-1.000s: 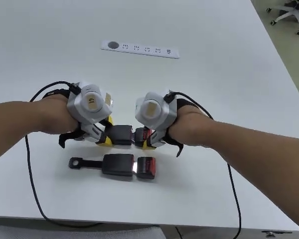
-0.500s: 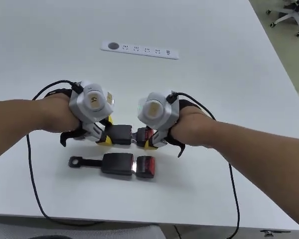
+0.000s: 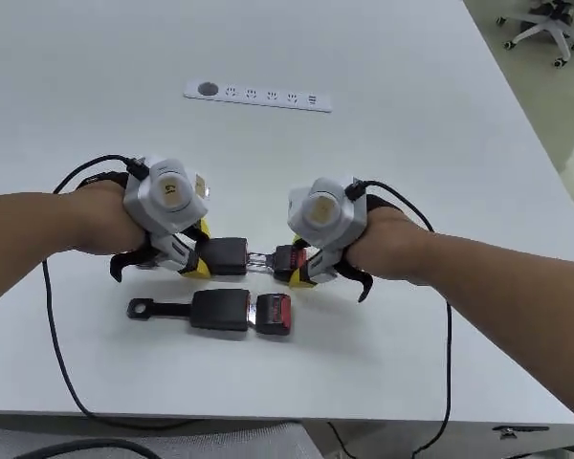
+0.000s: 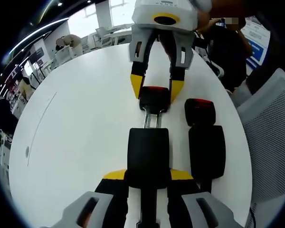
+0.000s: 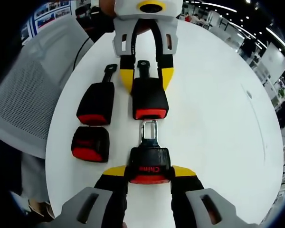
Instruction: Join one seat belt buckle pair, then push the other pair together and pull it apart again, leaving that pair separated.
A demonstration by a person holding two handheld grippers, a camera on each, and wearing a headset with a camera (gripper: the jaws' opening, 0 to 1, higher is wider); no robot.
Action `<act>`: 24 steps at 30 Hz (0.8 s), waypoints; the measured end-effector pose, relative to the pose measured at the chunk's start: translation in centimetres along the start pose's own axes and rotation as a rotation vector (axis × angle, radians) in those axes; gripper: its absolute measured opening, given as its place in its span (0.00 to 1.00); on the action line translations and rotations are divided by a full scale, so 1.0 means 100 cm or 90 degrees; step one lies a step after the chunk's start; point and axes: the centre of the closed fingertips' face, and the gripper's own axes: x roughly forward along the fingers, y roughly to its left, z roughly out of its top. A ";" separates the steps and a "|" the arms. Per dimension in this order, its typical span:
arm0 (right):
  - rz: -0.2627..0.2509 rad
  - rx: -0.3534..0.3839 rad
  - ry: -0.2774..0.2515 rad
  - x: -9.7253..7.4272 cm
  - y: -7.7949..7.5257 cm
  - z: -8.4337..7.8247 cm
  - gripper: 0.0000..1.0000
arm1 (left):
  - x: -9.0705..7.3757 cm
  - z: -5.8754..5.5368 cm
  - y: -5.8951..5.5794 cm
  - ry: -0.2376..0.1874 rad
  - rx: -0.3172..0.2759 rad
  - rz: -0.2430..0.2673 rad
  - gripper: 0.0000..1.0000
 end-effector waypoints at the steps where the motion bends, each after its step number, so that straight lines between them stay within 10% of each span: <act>1: 0.001 0.005 0.001 -0.003 -0.001 -0.006 0.32 | 0.000 0.001 0.000 -0.001 0.000 0.000 0.31; 16: -0.014 0.045 0.030 -0.033 -0.010 -0.071 0.33 | 0.000 0.004 -0.002 0.016 -0.014 0.007 0.32; 20: -0.051 0.058 0.035 -0.038 -0.017 -0.078 0.48 | 0.000 0.003 0.000 0.014 -0.018 0.006 0.32; 24: -0.036 0.051 0.033 -0.038 -0.005 -0.073 0.42 | 0.000 0.003 0.001 0.015 -0.035 0.006 0.33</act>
